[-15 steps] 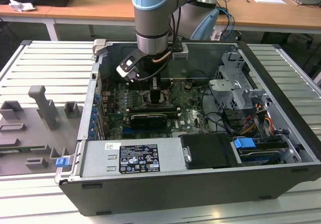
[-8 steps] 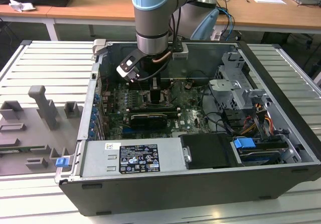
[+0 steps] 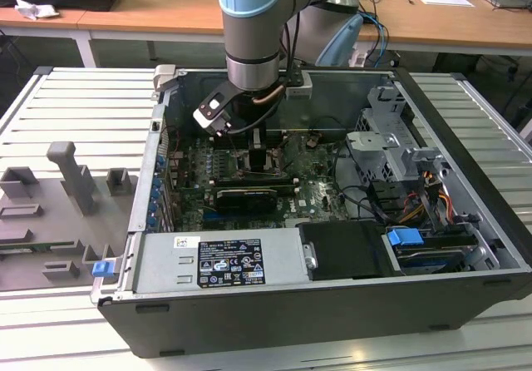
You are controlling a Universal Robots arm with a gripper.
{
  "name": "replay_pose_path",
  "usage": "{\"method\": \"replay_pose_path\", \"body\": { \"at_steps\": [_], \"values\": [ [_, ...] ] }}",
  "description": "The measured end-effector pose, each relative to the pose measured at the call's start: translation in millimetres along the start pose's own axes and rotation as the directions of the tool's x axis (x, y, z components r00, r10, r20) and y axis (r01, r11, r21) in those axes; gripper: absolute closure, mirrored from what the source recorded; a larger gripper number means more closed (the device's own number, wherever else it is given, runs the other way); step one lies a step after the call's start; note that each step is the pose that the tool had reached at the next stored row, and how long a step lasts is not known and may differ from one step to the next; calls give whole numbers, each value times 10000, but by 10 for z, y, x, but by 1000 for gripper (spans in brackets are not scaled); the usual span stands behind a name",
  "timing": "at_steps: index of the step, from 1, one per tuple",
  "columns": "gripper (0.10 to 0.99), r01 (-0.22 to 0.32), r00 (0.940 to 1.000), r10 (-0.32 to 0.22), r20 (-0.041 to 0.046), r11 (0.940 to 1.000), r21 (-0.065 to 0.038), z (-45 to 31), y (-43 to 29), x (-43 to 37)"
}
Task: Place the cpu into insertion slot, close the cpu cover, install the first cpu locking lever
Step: 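Place the cpu into insertion slot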
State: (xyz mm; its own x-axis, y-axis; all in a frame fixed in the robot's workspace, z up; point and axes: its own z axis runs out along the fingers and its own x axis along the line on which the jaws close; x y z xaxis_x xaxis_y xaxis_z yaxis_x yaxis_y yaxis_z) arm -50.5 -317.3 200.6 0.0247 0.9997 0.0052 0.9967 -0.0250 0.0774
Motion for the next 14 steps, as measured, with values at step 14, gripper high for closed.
{"method": "replay_pose_path", "body": {
  "at_steps": [14],
  "values": [
    [808,-3,10000,3,4,9999,151,-137,30,1]
  ]
}}
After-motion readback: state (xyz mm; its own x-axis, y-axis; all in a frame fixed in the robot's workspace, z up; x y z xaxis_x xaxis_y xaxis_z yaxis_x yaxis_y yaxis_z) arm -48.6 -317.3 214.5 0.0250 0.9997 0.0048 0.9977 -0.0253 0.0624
